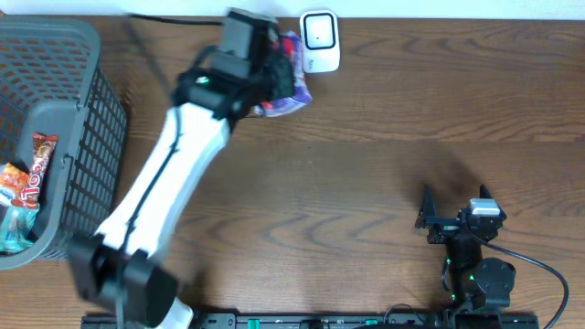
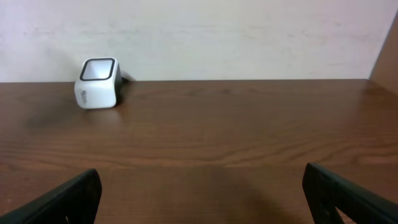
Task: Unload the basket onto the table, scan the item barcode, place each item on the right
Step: 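Lift the box out and carry it to the white scanner, then release the box on the table right of the scanner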
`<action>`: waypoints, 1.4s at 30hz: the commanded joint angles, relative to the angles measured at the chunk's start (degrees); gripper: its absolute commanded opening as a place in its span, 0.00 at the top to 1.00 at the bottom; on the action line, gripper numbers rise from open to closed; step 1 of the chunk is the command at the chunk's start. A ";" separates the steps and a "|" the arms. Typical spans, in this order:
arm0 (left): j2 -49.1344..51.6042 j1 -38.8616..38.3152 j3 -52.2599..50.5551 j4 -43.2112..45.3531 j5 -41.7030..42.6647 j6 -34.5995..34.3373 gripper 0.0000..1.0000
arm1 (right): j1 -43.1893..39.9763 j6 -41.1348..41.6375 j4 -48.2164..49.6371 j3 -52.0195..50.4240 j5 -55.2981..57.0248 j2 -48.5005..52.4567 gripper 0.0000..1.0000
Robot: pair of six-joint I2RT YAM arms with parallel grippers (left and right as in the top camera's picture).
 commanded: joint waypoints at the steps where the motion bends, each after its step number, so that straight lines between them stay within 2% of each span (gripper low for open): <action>1: 5.25 -2.51 0.79 2.58 0.04 0.92 0.93 | -0.35 -0.83 -0.22 -0.09 -0.15 -0.31 0.01; 8: 13.25 -6.25 0.79 7.80 0.04 -3.43 0.92 | -0.35 -0.83 -0.22 -0.09 -0.15 -0.31 0.01; 16: 18.25 -9.79 0.79 8.26 0.02 -3.43 0.92 | -0.35 -0.83 -0.22 -0.09 -0.15 -0.31 0.01; 21: 19.23 -11.17 0.76 8.22 0.02 -5.68 0.92 | -0.35 -0.83 -0.22 -0.09 -0.15 -0.31 0.01; 23: 19.21 -11.41 0.76 8.26 0.04 -6.93 0.85 | -0.35 -0.83 -0.22 -0.09 -0.15 -0.31 0.01; 25: 19.21 -11.43 0.79 8.22 0.07 -8.04 0.84 | -0.35 -0.85 -0.22 -0.09 -0.15 -0.31 0.01; 27: 19.21 -11.43 0.79 8.17 0.13 -8.63 0.69 | -0.35 -0.83 -0.22 -0.09 -0.15 -0.31 0.01; 34: 16.55 -11.37 1.81 8.22 0.26 -8.52 0.65 | -0.35 -0.83 -0.22 -0.09 -0.15 -0.31 0.01; 36: 14.62 -11.21 2.12 8.28 0.22 -8.44 0.62 | -0.35 -0.83 -0.22 -0.09 -0.15 -0.31 0.01; 38: 12.20 -10.93 2.12 8.63 0.11 -8.28 0.55 | -0.35 -0.83 -0.22 -0.09 -0.15 -0.31 0.01; 42: 7.02 -9.90 2.12 8.96 -0.02 -8.11 0.51 | -0.35 -0.83 -0.22 -0.09 -0.15 -0.31 0.01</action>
